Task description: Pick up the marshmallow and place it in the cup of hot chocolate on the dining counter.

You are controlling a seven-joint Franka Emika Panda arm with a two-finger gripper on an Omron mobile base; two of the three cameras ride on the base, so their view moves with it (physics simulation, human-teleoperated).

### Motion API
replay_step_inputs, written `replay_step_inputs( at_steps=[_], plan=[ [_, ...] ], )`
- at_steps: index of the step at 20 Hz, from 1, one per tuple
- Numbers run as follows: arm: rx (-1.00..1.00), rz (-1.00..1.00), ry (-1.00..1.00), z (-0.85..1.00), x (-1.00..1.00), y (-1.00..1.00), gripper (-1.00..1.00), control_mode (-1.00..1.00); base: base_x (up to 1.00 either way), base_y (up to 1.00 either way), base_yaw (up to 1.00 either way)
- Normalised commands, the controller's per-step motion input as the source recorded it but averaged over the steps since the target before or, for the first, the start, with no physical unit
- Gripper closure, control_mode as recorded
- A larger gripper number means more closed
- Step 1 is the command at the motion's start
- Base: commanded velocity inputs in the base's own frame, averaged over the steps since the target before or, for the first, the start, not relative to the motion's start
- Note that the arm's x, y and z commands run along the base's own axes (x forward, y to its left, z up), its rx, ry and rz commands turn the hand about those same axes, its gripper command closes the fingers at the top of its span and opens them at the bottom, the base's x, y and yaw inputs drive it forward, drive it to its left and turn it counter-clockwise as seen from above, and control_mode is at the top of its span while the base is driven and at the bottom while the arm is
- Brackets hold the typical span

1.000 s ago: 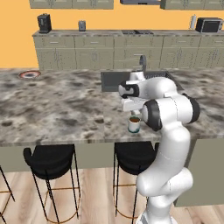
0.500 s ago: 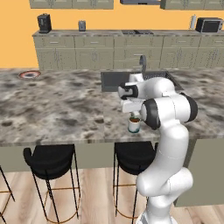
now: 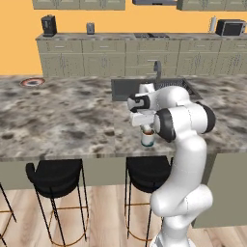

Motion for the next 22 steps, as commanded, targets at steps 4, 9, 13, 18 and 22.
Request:
replay_step_inputs(
  at_steps=[4, 9, 13, 18, 22],
  plan=[
    [0.0, 0.0, 0.01, 0.0, 0.02, -0.05, -1.0, -1.0, 0.0, 0.0, 0.0],
    [0.0, 0.0, 0.01, 0.1, -0.07, -0.24, -1.0, -1.0, 0.0, 0.0, 0.0],
    [0.0, 0.0, -0.04, 0.48, -0.31, -0.06, -1.0, -1.0, 0.0, 0.0, 0.0],
    [0.0, 0.0, -0.19, 0.62, -0.73, 0.0, -1.0, -1.0, 0.0, 0.0, 0.0],
    [0.0, 0.0, -0.32, 0.61, -0.96, 0.0, -1.0, -1.0, 0.0, 0.0, 0.0]
  ],
)
